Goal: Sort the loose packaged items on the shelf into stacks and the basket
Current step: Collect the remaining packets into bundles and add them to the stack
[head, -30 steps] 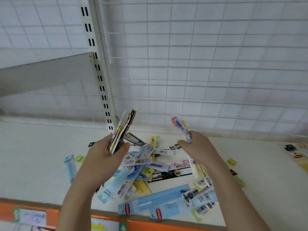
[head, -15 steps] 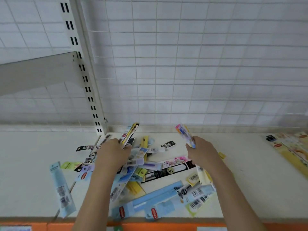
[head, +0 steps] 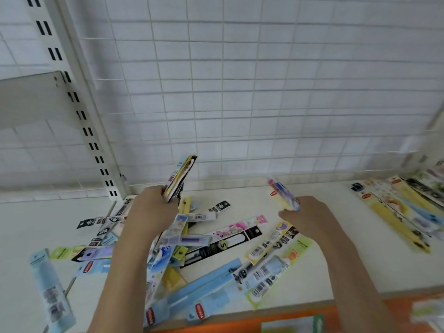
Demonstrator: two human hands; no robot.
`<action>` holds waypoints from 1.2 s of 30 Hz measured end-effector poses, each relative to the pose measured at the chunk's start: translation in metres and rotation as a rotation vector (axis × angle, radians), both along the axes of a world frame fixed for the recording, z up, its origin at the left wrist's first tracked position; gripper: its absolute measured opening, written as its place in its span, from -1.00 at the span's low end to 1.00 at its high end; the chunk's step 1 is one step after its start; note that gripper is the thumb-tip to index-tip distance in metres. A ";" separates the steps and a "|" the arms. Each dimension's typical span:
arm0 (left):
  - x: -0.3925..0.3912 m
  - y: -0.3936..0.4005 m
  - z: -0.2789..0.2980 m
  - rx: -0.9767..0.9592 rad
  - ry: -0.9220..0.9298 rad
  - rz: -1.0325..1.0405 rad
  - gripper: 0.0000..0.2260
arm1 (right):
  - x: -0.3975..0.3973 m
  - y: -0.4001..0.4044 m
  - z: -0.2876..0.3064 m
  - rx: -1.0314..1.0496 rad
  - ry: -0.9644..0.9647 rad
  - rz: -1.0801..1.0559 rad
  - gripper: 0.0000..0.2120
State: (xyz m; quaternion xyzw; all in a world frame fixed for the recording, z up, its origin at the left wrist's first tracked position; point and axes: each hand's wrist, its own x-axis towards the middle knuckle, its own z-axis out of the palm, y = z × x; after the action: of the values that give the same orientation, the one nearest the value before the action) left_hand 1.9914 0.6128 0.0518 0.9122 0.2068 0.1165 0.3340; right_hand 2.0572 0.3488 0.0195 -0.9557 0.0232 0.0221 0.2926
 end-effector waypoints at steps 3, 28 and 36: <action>-0.004 -0.009 0.002 -0.097 -0.030 -0.046 -0.65 | -0.004 -0.003 0.000 0.021 0.047 -0.027 -0.58; -0.017 -0.040 -0.032 -0.026 0.055 -0.406 -0.83 | -0.050 -0.023 -0.006 0.206 -0.235 -0.288 -0.78; -0.008 -0.083 -0.045 0.057 0.102 -0.533 -0.79 | -0.057 -0.036 -0.007 0.179 -0.303 -0.271 -0.77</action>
State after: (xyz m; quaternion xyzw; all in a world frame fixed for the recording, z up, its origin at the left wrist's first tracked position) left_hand 1.9831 0.5295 0.0071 0.9482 -0.0272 -0.0158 0.3162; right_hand 2.0006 0.3133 0.0121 -0.9064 0.1053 -0.1594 0.3769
